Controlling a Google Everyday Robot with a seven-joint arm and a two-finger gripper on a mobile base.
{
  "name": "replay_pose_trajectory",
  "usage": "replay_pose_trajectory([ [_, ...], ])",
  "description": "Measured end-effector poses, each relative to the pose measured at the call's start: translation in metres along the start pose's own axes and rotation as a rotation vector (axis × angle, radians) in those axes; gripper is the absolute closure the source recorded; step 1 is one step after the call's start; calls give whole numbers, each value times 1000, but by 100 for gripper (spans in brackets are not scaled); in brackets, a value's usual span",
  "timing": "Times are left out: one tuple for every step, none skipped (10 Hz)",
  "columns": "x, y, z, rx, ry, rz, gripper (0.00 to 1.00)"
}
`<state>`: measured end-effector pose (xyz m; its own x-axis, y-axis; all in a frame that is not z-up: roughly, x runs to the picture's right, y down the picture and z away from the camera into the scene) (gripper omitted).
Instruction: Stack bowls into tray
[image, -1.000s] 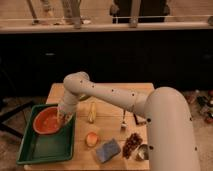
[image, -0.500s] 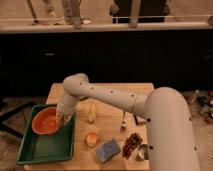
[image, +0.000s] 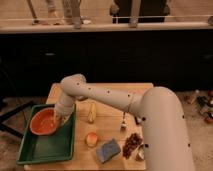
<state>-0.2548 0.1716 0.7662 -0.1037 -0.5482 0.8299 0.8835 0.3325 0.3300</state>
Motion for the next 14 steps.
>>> replay_pose_trajectory([
  [0,0,1,-3,-1,0,99],
  [0,1,2,-5,-2,2,99],
  [1,2,2,-6,-3,5,99],
  [1,4,3,-8,-2,10,99],
  [2,5,3,-10,-2,15,99],
  [2,6,3,-13,-1,17,99],
  [2,7,3,-16,0,19,99],
  [1,7,3,-17,1,20,99],
  [1,7,3,-18,2,21,99],
  [1,9,2,-24,7,30,96],
  [1,10,2,-30,11,41,88],
  [1,11,2,-32,7,44,78],
  [1,11,2,-28,3,47,67],
  [1,12,2,-22,-1,48,58],
])
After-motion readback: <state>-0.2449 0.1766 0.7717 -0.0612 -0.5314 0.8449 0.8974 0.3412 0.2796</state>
